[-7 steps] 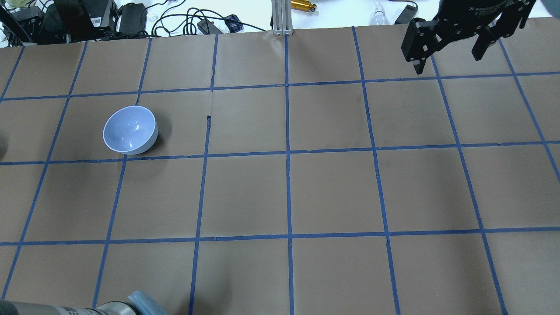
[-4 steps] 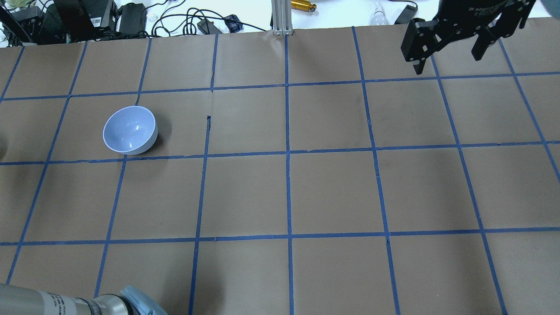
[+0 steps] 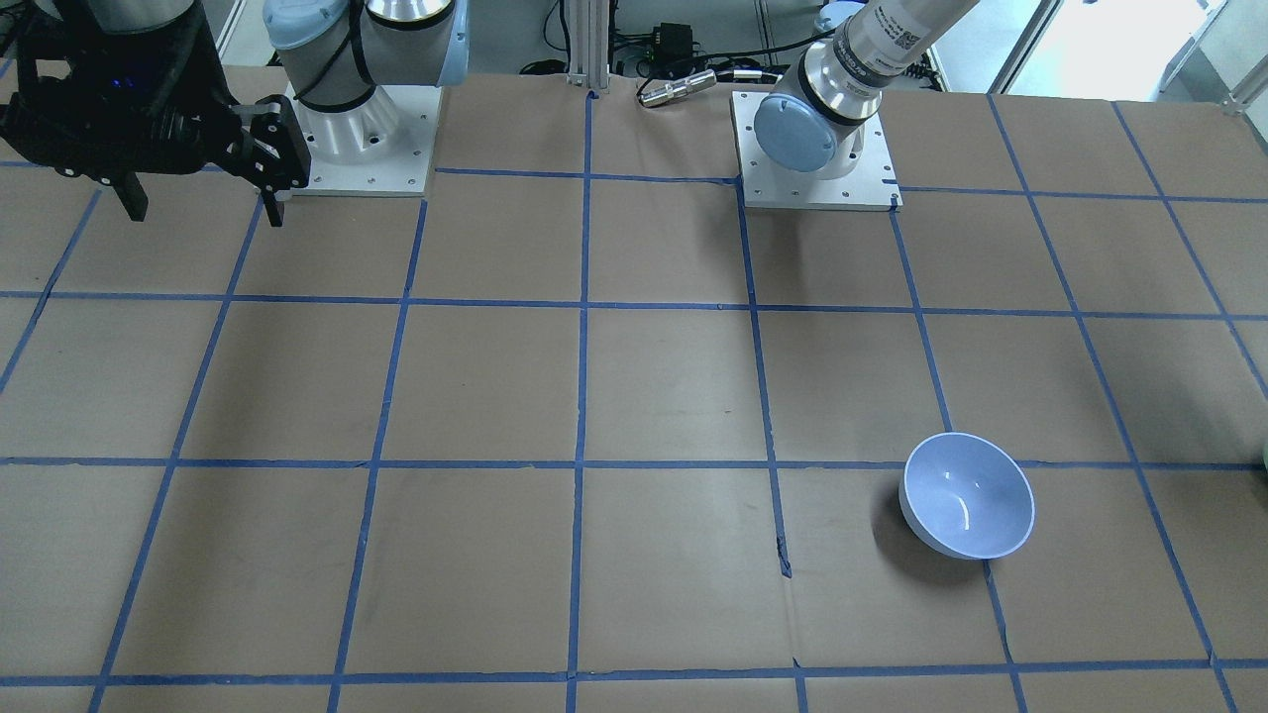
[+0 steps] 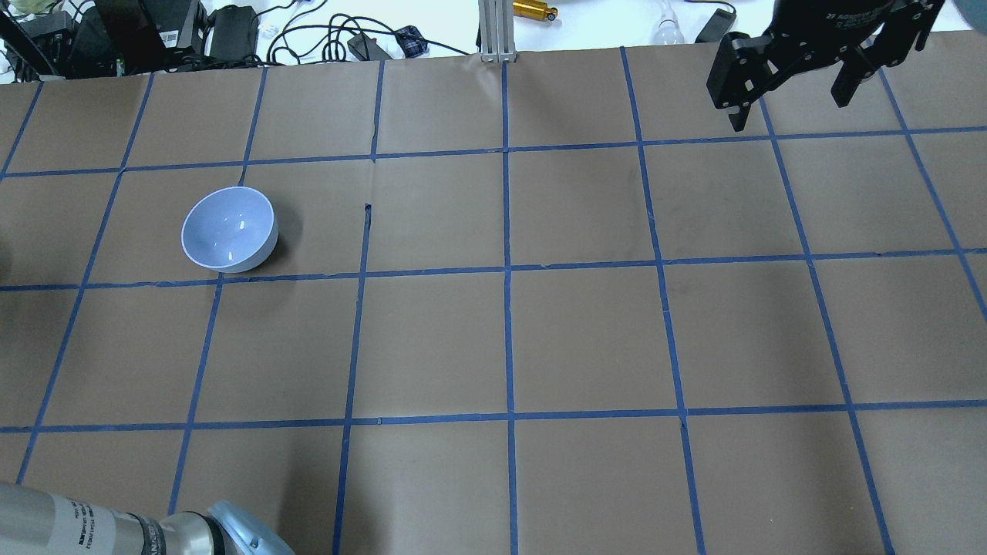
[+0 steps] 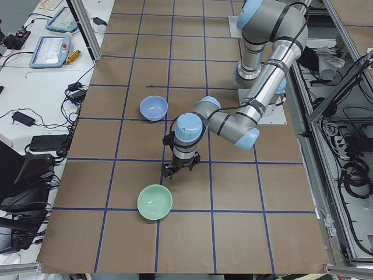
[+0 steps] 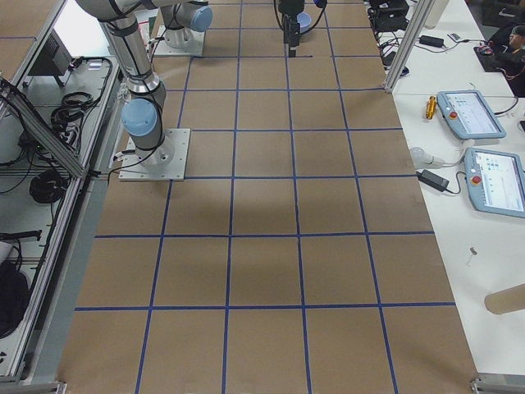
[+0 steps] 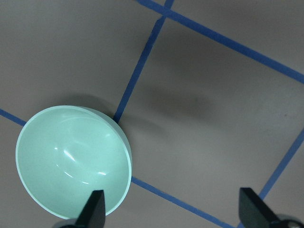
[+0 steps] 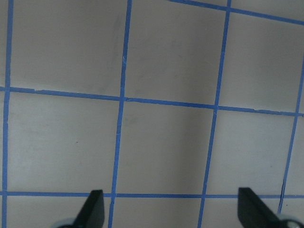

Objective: Stack green bowl on blue bowl
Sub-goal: 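Lower the left gripper onto the rim of the mint-green bowl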

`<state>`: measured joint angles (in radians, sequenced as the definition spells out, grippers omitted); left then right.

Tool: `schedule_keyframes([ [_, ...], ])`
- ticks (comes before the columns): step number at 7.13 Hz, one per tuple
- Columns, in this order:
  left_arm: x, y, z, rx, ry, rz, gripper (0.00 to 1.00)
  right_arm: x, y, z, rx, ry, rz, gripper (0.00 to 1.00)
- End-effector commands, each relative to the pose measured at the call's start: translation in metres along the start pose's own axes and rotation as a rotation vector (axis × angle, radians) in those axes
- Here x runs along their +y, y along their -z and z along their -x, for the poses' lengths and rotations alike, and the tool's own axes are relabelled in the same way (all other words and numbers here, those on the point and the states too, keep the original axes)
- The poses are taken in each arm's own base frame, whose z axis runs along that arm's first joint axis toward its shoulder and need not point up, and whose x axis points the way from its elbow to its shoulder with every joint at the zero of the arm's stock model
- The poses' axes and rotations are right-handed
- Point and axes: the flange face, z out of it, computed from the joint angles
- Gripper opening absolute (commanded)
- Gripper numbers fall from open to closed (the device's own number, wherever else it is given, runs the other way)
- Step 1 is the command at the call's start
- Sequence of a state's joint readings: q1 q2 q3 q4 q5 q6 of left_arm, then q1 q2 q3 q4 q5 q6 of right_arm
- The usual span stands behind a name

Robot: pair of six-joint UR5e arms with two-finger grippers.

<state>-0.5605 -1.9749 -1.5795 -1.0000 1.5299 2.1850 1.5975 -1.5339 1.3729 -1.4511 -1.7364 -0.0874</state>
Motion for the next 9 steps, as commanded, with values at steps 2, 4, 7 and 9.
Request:
schedule_keyframes([
  [2, 0.030, -0.043, 0.018, 0.000, -0.095, -0.006, 1.00, 0.000, 0.000, 0.000, 0.000, -0.001, 0.000, 1.00],
  [4, 0.051, -0.071, 0.011, 0.027, -0.077, -0.026, 1.00, 0.000, 0.000, 0.000, 0.000, -0.001, 0.000, 1.00],
  [7, 0.061, -0.079, 0.024, 0.009, -0.092, -0.015, 1.00, 0.000, 0.000, 0.000, 0.000, -0.001, 0.000, 1.00],
  [9, 0.063, -0.096, 0.026, 0.023, -0.093, -0.029, 1.00, 0.000, 0.000, 0.000, 0.000, 0.001, 0.000, 1.00],
])
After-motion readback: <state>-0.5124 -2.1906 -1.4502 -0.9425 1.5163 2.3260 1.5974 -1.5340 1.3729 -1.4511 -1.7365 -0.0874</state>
